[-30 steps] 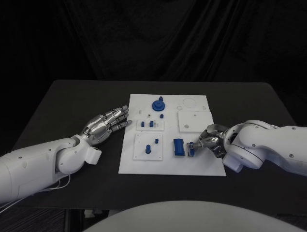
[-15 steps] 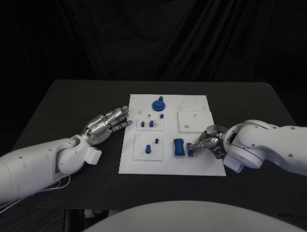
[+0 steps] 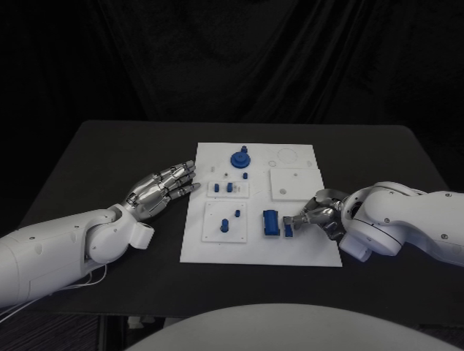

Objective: Assemble the parts on the task board

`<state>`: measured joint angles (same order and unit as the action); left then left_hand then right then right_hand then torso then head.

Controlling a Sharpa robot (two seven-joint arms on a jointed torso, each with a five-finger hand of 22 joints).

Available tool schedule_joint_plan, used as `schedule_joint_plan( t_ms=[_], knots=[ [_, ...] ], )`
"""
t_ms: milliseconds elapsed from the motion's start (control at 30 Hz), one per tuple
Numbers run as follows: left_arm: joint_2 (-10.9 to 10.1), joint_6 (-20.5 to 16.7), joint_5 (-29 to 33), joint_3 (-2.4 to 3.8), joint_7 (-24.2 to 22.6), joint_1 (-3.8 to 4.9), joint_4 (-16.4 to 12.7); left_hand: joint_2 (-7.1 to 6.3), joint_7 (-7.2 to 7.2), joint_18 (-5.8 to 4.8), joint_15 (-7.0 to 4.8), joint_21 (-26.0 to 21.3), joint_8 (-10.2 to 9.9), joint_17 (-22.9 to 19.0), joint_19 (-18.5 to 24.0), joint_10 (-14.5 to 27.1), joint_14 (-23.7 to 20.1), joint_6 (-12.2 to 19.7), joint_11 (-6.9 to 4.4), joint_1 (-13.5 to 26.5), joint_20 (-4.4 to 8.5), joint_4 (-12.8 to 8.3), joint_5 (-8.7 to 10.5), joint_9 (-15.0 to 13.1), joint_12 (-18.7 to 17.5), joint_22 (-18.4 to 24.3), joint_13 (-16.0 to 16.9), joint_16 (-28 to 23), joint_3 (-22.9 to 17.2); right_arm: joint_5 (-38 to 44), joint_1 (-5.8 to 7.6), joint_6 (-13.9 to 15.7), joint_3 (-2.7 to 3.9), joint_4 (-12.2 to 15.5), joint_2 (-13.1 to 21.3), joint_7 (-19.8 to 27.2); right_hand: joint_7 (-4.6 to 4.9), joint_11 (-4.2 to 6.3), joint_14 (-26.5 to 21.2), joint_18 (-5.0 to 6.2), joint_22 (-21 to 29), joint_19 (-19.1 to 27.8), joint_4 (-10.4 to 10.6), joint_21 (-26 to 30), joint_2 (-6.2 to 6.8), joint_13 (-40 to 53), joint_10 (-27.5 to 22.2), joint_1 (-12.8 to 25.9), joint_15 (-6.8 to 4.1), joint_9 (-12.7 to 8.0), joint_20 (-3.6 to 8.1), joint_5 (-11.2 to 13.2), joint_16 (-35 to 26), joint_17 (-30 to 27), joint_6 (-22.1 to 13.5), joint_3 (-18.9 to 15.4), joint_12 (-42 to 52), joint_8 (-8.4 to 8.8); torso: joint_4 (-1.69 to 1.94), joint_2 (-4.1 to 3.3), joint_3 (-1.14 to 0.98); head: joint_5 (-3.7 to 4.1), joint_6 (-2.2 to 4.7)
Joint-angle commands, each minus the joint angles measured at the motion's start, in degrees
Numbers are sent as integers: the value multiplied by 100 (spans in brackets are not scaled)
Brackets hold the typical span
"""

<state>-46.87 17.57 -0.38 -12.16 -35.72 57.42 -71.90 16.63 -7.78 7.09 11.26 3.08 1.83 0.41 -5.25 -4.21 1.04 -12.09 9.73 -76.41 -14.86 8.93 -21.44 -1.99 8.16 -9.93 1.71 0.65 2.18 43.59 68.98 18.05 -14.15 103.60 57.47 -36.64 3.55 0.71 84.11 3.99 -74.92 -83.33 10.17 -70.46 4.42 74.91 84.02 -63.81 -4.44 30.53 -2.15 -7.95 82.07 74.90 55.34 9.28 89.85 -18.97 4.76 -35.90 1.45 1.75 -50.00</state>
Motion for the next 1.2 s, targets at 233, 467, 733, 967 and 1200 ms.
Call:
schedule_joint_plan(
  t_ms=[233,467,733,967,1200],
  knots=[
    [-35,25,30,5,-191,-18,-40,-24,-106,76,12,25,38,8,-16,4,20,-33,23,55,-31,-19,-25,-11,15,-8,6,22,-39,647,-10,719,1,155,227,657,34,-30,309,1,-981,23,-105,-1,-36,1509,598,-331,35,76,-9,-59,26,199,-106,-5,15,-78,3,1,-3,-10,0],
    [-39,7,30,5,-261,-25,-43,-33,-106,78,11,27,43,10,-20,-3,25,-48,24,52,-32,-32,-26,-14,22,-12,8,26,-39,1207,-26,277,-1,249,318,670,25,-32,288,11,-968,61,-25,44,-62,1509,598,-572,44,708,-21,266,33,206,-615,-256,15,-944,-2,6,-4,10,0],
    [-37,11,30,5,-268,-33,-42,-37,-108,79,10,28,47,10,-20,-4,25,-56,23,48,-32,-43,-30,-16,23,-9,8,26,-41,1498,-174,-98,-1,344,396,555,-42,33,338,-24,-1018,-5,284,-145,52,1509,598,-569,-7,1239,28,522,154,398,-915,-512,15,-1727,-4,12,-9,-6,0],
    [-44,16,30,5,-248,-36,-39,-38,-109,80,9,27,47,9,-19,-6,23,-54,23,46,-32,-47,-33,-15,26,-7,9,25,-42,1651,-260,-212,-1,378,412,472,-113,92,348,-36,-1030,-23,374,-215,28,1509,598,-655,-65,1655,86,524,184,445,-1093,-782,15,-2223,6,-2,-5,12,0],
    [-34,30,30,5,-235,-38,-36,-38,-109,80,9,27,47,9,-19,-6,23,-54,23,46,-32,-47,-33,-15,26,-7,9,25,-42,1745,-287,-205,-1,374,373,402,-166,136,343,-32,-1024,-9,462,-211,-28,1509,598,-703,-99,2059,116,524,175,436,-1277,-1106,15,-2714,6,-5,4,15,0]
  ],
)
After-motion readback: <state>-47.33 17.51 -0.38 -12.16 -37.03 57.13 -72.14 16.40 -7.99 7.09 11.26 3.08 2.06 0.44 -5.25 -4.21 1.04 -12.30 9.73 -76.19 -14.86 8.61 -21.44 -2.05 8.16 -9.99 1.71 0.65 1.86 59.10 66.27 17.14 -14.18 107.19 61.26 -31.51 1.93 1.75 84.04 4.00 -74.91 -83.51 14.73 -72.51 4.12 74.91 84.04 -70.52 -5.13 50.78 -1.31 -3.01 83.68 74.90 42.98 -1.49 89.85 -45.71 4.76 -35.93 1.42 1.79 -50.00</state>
